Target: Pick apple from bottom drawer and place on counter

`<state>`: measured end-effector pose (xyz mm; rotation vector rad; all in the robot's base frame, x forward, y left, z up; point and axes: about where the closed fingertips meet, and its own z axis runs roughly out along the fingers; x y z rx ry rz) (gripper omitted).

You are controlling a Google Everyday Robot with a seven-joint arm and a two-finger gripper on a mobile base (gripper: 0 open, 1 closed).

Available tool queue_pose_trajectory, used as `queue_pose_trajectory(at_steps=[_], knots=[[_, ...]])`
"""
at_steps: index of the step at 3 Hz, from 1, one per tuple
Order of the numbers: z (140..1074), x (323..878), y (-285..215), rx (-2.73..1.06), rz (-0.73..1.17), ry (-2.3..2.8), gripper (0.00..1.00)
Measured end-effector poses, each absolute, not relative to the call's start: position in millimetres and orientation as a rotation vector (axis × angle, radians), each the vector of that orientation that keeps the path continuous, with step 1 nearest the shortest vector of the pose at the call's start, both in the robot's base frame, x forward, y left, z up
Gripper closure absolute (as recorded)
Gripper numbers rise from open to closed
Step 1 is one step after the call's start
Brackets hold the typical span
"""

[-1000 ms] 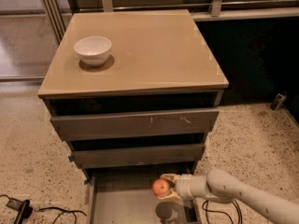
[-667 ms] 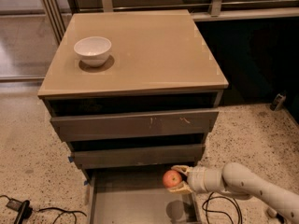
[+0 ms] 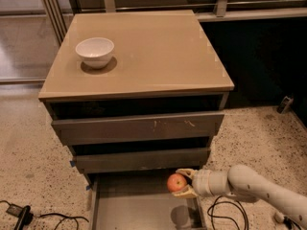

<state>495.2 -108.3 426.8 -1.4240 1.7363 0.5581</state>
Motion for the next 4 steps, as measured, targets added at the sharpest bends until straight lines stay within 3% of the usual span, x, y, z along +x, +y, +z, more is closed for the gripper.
queue_pose_trajectory(at_steps=[4], knots=[[737.8,492.0,-106.5,-1.554,0.267,1.435,1.00]])
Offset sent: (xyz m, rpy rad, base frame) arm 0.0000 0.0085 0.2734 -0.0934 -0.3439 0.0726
